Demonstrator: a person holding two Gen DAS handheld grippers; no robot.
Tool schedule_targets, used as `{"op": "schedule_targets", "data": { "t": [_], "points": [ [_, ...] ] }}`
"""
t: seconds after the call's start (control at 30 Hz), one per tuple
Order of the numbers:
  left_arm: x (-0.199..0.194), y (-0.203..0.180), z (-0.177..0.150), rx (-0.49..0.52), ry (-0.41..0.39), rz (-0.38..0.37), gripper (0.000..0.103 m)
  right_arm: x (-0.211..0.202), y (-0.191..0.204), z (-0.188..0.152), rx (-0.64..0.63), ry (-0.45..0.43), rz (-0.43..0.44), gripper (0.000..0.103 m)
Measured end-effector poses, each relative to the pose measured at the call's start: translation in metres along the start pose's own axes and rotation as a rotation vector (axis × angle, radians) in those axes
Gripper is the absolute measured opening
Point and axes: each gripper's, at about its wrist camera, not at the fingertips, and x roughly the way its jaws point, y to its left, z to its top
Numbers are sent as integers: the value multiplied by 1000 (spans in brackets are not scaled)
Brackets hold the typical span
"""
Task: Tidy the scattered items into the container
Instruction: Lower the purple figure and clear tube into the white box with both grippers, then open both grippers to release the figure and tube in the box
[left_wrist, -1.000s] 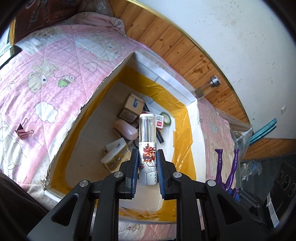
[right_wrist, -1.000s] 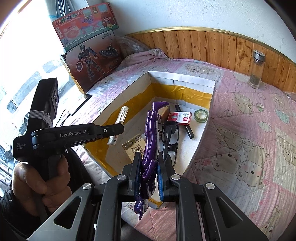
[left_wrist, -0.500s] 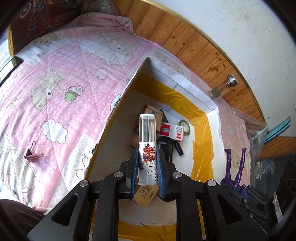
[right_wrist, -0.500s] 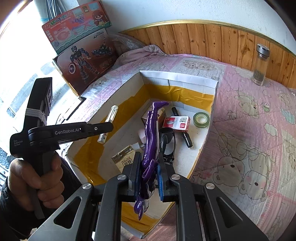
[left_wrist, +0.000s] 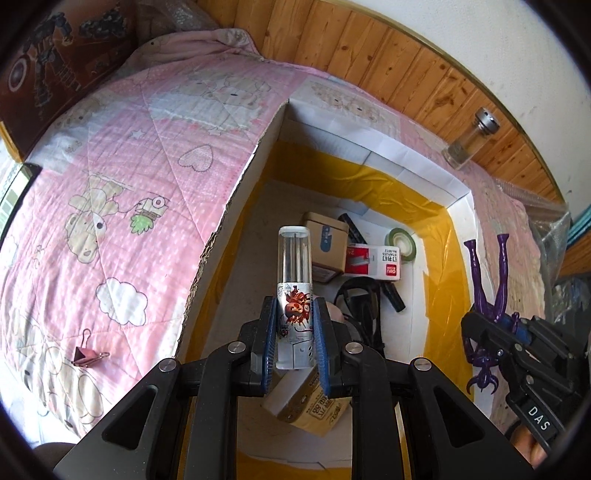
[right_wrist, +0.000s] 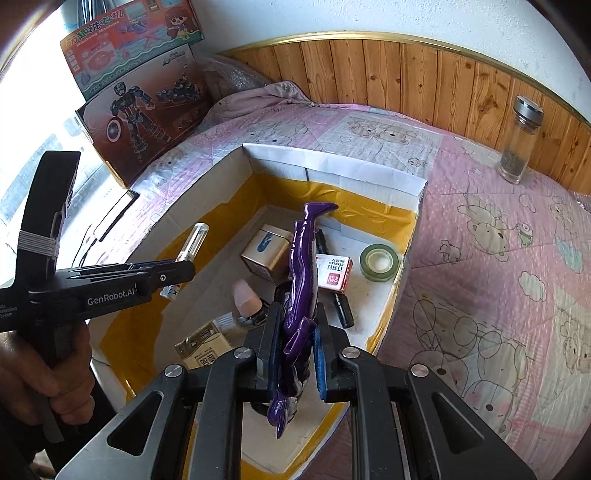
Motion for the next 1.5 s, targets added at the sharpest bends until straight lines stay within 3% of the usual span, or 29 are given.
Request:
{"op": "schedule_targets", "data": {
  "t": [0.47, 0.77, 0.87, 0.97, 1.1, 1.2, 1.3, 1.5],
  "points": [
    [10, -1, 4, 14, 36, 39, 20, 28, -7, 12, -55, 46, -77, 17],
    [12, -1, 5, 11, 50, 43, 22, 29, -14, 17, -41, 51, -59, 18],
    [10, -1, 1, 9, 58, 14, 30, 26, -15, 14, -30, 50, -51, 23],
    [6, 0, -4, 2, 53, 0, 31, 21, -15, 10, -26, 48, -42, 30],
    [-11, 0, -11, -3, 23, -1, 35, 13, -13, 4, -21, 49, -19, 31],
    [-31, -1, -21, 26, -42, 63, 52, 5, -10, -2, -21, 45, 3, 38],
    [-47, -1, -32, 49, -80, 96, 52, -3, -3, -11, -41, 52, 26, 43],
    [-63, -2, -49, 29, -87, 70, 52, -20, 15, -37, -117, 84, 45, 47]
  ]
}}
